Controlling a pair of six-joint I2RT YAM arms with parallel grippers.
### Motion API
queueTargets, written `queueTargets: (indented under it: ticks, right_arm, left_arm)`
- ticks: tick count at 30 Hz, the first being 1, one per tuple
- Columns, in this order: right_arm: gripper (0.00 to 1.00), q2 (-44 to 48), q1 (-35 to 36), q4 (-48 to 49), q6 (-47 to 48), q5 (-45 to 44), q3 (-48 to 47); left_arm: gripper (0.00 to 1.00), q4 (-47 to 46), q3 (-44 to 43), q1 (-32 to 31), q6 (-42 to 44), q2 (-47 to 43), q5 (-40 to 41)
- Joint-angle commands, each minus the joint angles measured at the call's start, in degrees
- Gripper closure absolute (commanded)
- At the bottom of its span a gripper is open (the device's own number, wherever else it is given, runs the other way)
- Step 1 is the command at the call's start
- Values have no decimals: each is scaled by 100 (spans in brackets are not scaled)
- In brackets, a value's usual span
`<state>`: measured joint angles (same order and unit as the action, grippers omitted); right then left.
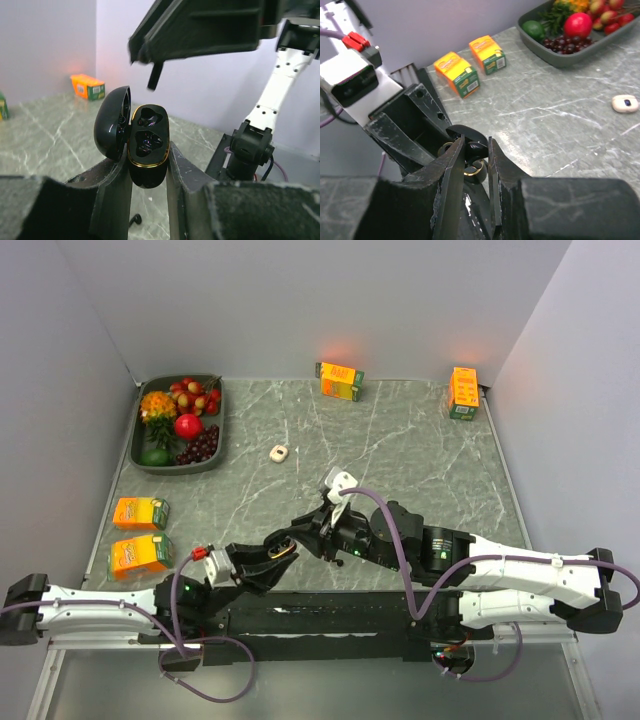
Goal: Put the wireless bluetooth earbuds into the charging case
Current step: Place the earbud in the charging case.
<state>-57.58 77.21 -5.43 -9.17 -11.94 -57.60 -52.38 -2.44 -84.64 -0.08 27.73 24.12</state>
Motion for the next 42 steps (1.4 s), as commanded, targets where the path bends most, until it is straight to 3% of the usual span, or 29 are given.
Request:
queueTargets:
  ticks: [1,17,42]
  right_arm:
    - [100,72,-22,183,222,465,-75]
    - [100,124,-13,244,495,650,47]
    - [100,142,-13,332,618,483,452]
  left_arm:
    - [99,-369,235,-26,640,-101,-663]
    - [99,61,15,-26,878,198,-154]
    - [99,219,-205,-26,764,66,-232]
